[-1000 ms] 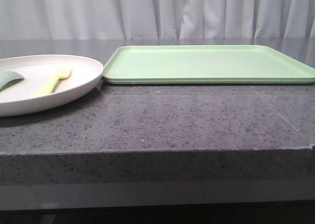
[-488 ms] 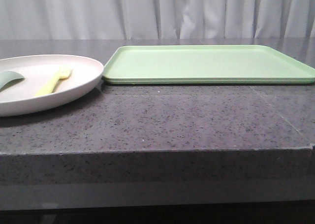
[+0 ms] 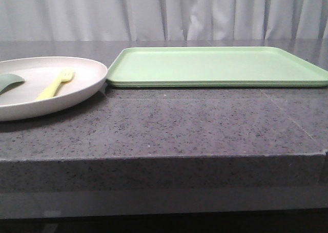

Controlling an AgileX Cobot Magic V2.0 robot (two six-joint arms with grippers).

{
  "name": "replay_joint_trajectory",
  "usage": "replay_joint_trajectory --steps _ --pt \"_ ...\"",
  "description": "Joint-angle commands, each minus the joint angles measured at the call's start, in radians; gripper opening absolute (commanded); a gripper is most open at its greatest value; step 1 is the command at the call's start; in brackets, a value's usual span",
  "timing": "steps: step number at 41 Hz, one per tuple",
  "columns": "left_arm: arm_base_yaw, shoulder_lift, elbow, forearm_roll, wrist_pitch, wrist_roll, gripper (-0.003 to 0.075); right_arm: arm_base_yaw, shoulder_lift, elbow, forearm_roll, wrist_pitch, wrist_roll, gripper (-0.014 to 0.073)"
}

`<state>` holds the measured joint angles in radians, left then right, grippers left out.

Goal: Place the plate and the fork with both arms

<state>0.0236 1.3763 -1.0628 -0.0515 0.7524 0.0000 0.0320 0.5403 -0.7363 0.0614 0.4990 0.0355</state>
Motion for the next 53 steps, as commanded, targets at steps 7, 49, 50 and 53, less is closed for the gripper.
replay_joint_trajectory --steps 7,49,50,53 --pt "-0.016 0.072 -0.043 -0.021 -0.036 0.0 0.0598 -0.007 0.008 -0.035 0.001 -0.066 -0.008 0.052" --pt "-0.016 0.143 -0.051 -0.032 -0.003 0.0 0.0595 -0.007 0.008 -0.035 0.001 -0.06 -0.008 0.052" --pt "-0.016 0.143 -0.051 -0.032 0.0 0.0 0.0587 -0.007 0.008 -0.035 0.001 -0.06 -0.008 0.052" --pt "-0.016 0.143 -0.053 -0.032 0.0 0.0 0.0547 -0.007 0.008 -0.035 0.001 -0.06 -0.008 0.052"
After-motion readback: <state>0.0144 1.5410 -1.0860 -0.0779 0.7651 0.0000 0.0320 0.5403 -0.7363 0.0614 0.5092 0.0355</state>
